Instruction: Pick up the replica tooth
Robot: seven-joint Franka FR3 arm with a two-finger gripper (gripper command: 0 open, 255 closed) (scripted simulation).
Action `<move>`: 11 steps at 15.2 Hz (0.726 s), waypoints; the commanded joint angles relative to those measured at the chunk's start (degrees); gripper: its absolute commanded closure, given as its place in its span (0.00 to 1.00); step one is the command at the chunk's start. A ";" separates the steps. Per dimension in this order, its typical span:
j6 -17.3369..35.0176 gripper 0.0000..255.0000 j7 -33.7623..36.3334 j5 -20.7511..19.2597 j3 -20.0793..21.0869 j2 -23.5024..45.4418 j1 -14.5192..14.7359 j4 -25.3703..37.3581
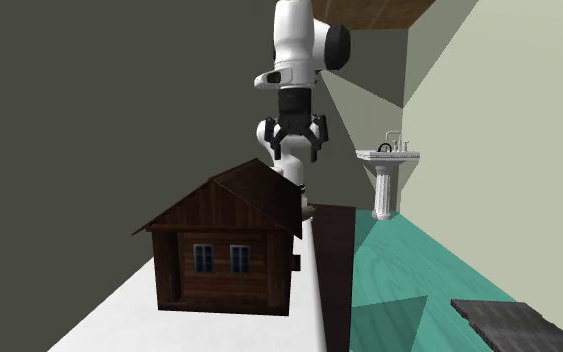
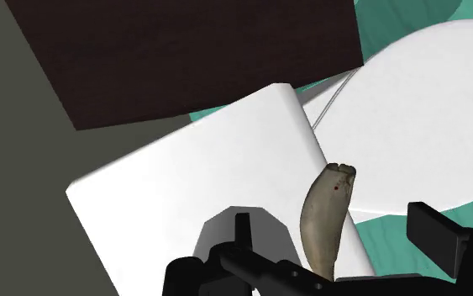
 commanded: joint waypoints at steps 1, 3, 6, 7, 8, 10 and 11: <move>5.18 0.00 4.08 -0.39 2.39 3.36 -0.87 -0.54; 10.14 0.00 8.45 -1.50 4.91 7.56 -2.08 -0.41; 16.67 0.00 15.43 -4.65 8.30 14.07 -4.25 0.52; 17.59 0.00 15.63 -4.84 8.45 14.69 -4.33 0.18; 18.52 0.00 15.85 -5.05 8.62 15.32 -4.44 -0.15; 20.39 0.00 16.31 -5.53 8.97 16.64 -4.68 -0.76; 21.33 0.00 16.57 -5.81 9.15 17.33 -4.81 -1.05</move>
